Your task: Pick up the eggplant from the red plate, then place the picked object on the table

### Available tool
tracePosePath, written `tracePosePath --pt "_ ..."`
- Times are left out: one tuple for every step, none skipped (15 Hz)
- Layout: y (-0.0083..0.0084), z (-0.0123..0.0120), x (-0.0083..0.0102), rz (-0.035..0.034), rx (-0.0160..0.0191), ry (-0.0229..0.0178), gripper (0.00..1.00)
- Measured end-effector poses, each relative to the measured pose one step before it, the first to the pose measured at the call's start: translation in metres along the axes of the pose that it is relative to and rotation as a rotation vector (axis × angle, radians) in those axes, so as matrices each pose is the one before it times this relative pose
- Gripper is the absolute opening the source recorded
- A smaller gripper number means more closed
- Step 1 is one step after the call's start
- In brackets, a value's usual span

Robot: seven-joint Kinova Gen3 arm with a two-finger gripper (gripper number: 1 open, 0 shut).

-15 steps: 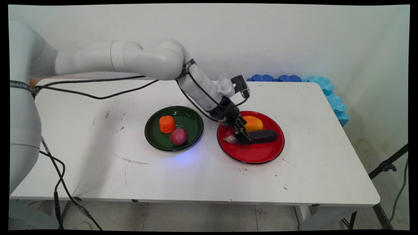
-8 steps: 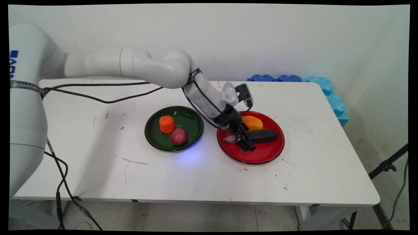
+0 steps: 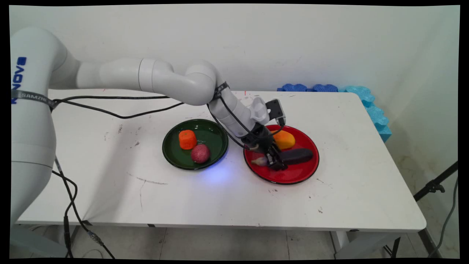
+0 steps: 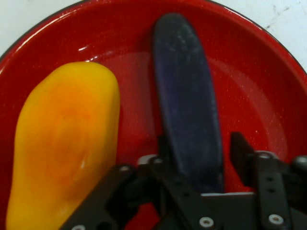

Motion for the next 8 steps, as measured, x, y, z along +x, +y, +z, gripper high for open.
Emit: tracePosePath --pt "0.00080 0.00010 -0.00007 0.00446 -0.00006 0.00052 0.00" --pt "0.00061 -0.00035 -0.00023 0.00229 0.00038 0.00007 0.00" --pt "0.00129 -0.00087 0.00004 0.00416 0.00041 -0.00008 0.00" --pt "0.00094 -0.00078 0.00026 0.00260 -0.00027 0.00032 0.00" --pt "0.00212 -0.00195 0.00065 0.00474 -0.00081 0.00166 0.00" --pt "0.00148 -0.00170 0.00048 0.00258 -0.00081 0.00144 0.00" --pt "0.00235 -0.00320 0.00114 0.00404 -0.00077 0.00294 0.00" --pt "0.00268 -0.00495 0.00155 0.00245 0.00059 0.00494 0.00"
